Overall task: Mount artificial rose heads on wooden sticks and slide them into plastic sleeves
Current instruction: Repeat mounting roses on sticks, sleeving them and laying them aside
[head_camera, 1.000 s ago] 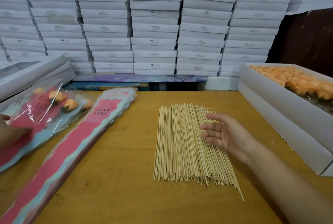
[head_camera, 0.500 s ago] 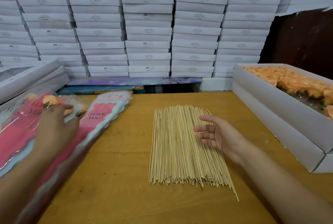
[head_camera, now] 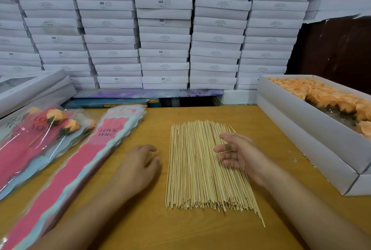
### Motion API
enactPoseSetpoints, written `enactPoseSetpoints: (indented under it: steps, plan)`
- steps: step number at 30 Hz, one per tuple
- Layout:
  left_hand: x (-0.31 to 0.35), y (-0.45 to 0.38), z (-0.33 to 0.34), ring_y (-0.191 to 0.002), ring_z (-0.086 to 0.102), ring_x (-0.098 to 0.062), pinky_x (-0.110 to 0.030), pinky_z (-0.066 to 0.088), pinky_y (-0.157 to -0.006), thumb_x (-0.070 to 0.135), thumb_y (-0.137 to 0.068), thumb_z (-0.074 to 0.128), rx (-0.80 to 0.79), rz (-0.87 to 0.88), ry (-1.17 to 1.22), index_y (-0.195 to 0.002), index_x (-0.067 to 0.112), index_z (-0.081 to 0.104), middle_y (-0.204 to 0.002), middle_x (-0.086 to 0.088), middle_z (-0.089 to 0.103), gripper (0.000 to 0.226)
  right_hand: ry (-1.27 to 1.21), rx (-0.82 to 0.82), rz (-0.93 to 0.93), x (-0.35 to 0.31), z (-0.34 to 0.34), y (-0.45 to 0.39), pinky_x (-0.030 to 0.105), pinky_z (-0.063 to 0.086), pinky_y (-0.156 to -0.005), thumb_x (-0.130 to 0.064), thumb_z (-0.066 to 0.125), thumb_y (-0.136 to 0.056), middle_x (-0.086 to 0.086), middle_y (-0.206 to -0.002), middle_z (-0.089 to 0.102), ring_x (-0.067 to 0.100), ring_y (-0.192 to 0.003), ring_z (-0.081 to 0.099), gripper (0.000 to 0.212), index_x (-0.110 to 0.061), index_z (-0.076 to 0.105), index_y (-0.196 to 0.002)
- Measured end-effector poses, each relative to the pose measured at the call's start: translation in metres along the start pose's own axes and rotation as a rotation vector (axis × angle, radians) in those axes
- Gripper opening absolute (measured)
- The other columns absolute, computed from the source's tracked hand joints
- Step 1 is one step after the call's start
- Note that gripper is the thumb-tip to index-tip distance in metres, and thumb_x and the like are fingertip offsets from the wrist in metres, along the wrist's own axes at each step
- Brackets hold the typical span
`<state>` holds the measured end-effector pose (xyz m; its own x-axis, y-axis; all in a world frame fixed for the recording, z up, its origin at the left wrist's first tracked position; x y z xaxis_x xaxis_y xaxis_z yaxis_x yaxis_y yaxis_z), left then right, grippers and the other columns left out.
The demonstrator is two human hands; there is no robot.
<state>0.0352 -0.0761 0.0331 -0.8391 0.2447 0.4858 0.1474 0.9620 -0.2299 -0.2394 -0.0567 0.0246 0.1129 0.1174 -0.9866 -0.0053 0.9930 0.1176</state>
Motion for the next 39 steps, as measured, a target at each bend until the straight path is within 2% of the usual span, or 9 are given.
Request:
enactPoseSetpoints:
  steps: [5, 10, 13, 19, 24, 26, 30, 36, 39]
  plan:
    - [0.011, 0.010, 0.027, -0.134, 0.044, -0.012, -0.029, 0.032, -0.115, 0.043, -0.103, 0.046, -0.072, 0.085, -0.039, -0.141, 0.020, 0.052, -0.144, 0.003, 0.051, 0.045, 0.098, 0.017, -0.021, -0.003, -0.002, 0.001, 0.026, 0.057, -0.061, -0.023, 0.057, -0.100, 0.009, -0.092, 0.077, 0.018, -0.074, 0.071, 0.020, -0.016, 0.061, -0.119]
    - [0.013, 0.012, 0.030, -0.140, 0.039, -0.011, -0.029, 0.029, -0.118, 0.043, -0.105, 0.038, -0.078, 0.113, -0.105, -0.143, 0.024, 0.052, -0.150, 0.004, 0.047, 0.045, 0.322, 0.160, -0.076, -0.025, -0.019, -0.009, 0.029, 0.060, -0.069, -0.013, 0.055, -0.097, 0.000, -0.087, 0.077, 0.012, -0.074, 0.071, 0.019, -0.021, 0.066, -0.111]
    - [0.013, 0.012, 0.031, -0.140, 0.039, -0.012, -0.030, 0.029, -0.118, 0.043, -0.105, 0.037, -0.074, 0.111, -0.114, -0.143, 0.025, 0.053, -0.150, 0.004, 0.047, 0.045, 0.668, 0.292, -0.197, -0.062, -0.038, -0.012, 0.033, 0.054, -0.085, -0.018, 0.054, -0.098, -0.005, -0.106, 0.072, 0.012, -0.094, 0.066, 0.018, -0.025, 0.066, -0.109]
    - [0.011, 0.012, 0.032, -0.142, 0.037, -0.011, -0.030, 0.028, -0.118, 0.044, -0.106, 0.035, -0.083, 0.111, -0.122, -0.144, 0.027, 0.051, -0.152, 0.005, 0.046, 0.045, 1.227, 0.574, -0.330, -0.157, -0.098, -0.012, 0.038, 0.043, -0.088, -0.017, 0.051, -0.096, 0.017, -0.131, 0.061, 0.035, -0.120, 0.055, 0.038, -0.009, 0.060, -0.131]
    - [0.012, 0.012, 0.031, -0.141, 0.038, -0.010, -0.028, 0.028, -0.118, 0.043, -0.106, 0.035, -0.075, 0.121, -0.113, -0.143, 0.026, 0.053, -0.151, 0.006, 0.047, 0.044, 1.358, 0.773, -0.155, -0.195, -0.182, -0.015, 0.044, 0.047, -0.085, -0.008, 0.050, -0.091, 0.029, -0.124, 0.059, 0.046, -0.110, 0.054, 0.034, 0.004, 0.060, -0.121]
    - [0.011, 0.012, 0.031, -0.141, 0.037, -0.009, -0.027, 0.027, -0.118, 0.042, -0.106, 0.035, -0.070, 0.124, -0.115, -0.143, 0.027, 0.053, -0.150, 0.007, 0.047, 0.044, 1.384, 0.754, -0.074, -0.193, -0.209, -0.019, 0.042, 0.048, -0.081, -0.006, 0.051, -0.090, 0.030, -0.113, 0.062, 0.045, -0.101, 0.057, 0.024, 0.007, 0.065, -0.105]
    - [0.012, 0.012, 0.030, -0.140, 0.037, -0.007, -0.025, 0.025, -0.116, 0.043, -0.106, 0.034, -0.064, 0.124, -0.121, -0.142, 0.028, 0.053, -0.150, 0.009, 0.047, 0.044, 1.476, 0.659, 0.111, -0.170, -0.252, -0.028, 0.040, 0.043, -0.097, -0.013, 0.054, -0.098, 0.025, -0.128, 0.062, 0.040, -0.120, 0.054, 0.030, 0.004, 0.067, -0.119]
    - [0.011, 0.012, 0.032, -0.141, 0.036, -0.008, -0.025, 0.024, -0.117, 0.044, -0.106, 0.034, -0.073, 0.119, -0.125, -0.142, 0.028, 0.052, -0.151, 0.008, 0.046, 0.044, 1.402, 0.416, 0.281, -0.119, -0.285, -0.043, 0.046, 0.045, -0.099, -0.003, 0.067, -0.091, 0.025, -0.119, 0.065, 0.039, -0.112, 0.056, 0.016, 0.004, 0.075, -0.103]
    - [0.011, 0.012, 0.032, -0.141, 0.037, -0.009, -0.026, 0.025, -0.117, 0.044, -0.106, 0.034, -0.072, 0.120, -0.126, -0.142, 0.028, 0.053, -0.151, 0.008, 0.047, 0.044, 1.487, 0.386, 0.320, -0.115, -0.290, -0.051, 0.050, 0.039, -0.108, -0.018, 0.065, -0.096, 0.025, -0.136, 0.056, 0.039, -0.123, 0.050, 0.028, -0.004, 0.070, -0.119]
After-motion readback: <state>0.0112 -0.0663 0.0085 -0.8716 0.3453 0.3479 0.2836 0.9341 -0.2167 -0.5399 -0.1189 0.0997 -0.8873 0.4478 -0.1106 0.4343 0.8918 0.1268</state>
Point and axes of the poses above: each hand's wrist, its own y-axis away from the middle knuckle, its own z-axis out of the palm, x = y × z, the point moved 10 cm from there along -y, towards the middle knuckle
